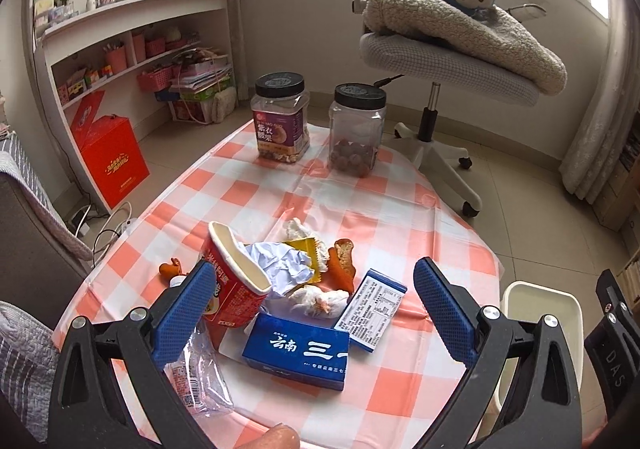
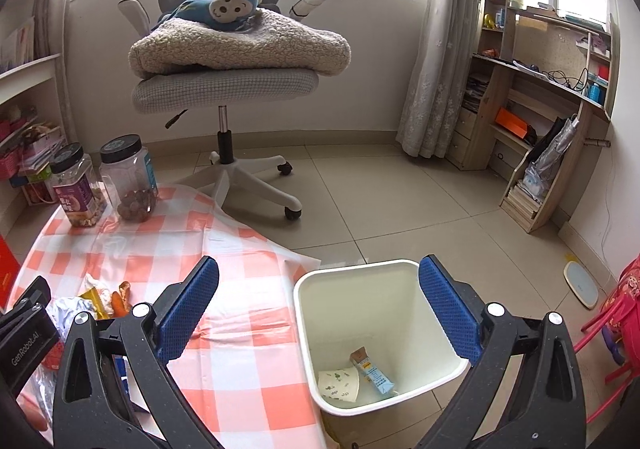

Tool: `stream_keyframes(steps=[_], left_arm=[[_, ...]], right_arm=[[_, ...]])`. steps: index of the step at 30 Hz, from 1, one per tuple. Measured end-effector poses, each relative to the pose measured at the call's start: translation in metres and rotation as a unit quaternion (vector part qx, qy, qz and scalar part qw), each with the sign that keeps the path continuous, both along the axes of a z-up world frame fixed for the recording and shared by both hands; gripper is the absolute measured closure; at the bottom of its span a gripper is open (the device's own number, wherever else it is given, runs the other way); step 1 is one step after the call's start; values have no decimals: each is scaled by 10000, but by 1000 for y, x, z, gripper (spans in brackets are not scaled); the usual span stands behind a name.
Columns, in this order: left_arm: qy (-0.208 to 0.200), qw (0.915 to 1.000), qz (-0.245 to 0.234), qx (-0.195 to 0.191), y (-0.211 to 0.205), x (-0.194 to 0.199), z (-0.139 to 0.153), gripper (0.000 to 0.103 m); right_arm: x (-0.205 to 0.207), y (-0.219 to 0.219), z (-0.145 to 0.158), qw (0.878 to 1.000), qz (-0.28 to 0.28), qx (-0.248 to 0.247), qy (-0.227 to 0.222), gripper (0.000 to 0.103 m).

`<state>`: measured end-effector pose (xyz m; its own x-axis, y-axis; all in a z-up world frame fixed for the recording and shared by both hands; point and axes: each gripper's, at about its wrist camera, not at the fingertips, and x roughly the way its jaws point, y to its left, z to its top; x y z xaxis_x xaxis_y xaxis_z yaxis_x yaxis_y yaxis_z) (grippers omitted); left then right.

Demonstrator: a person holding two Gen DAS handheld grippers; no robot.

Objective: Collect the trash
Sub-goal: 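Grasp the plastic bottle with the left gripper while the right gripper grasps the red noodle cup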

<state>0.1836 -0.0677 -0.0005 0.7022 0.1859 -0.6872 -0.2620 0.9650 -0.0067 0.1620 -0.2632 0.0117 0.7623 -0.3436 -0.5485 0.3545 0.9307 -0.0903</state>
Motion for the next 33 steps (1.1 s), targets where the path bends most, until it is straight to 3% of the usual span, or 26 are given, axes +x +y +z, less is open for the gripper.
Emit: stream_keyframes(steps=[4, 7, 10, 14, 19, 21, 23, 24, 28, 31, 33], left_arm=[[518, 9976, 419, -211, 32, 4, -17, 7], [1135, 9898, 726, -460, 61, 9, -37, 7], [1859, 9734, 975, -913, 94, 10, -67, 7], [2653, 9410, 1371, -1590, 139, 5, -111, 7], [2961, 9237, 1295, -2059, 165, 11, -140, 8], [3069, 9196, 1141, -2171, 169, 12, -146, 19], [3189, 9140, 933, -2328, 172, 10, -153, 53], [3233, 9105, 818, -2446, 172, 7, -154, 58], [3132, 9166, 630, -2404, 181, -14, -140, 58], [3032, 9165, 670, -2523, 200, -32, -129, 58], [2846, 9214, 823, -2517, 216, -38, -118, 59]], right_arm=[[10, 24, -4, 9995, 225, 192, 96, 7], [18, 41, -7, 9989, 381, 238, 162, 7], [24, 56, -12, 9976, 556, 294, 298, 7], [33, 74, -21, 9944, 802, 418, 538, 7], [45, 94, -29, 9883, 1185, 594, 751, 7], [53, 99, -34, 9820, 1403, 907, 880, 7], [61, 106, -40, 9739, 1621, 1205, 1036, 7], [65, 111, -43, 9693, 1745, 1324, 1114, 7], [76, 138, -56, 9497, 2328, 1575, 1381, 7], [81, 166, -65, 9329, 2846, 1526, 1594, 7], [82, 186, -71, 9218, 3198, 1362, 1715, 7]])
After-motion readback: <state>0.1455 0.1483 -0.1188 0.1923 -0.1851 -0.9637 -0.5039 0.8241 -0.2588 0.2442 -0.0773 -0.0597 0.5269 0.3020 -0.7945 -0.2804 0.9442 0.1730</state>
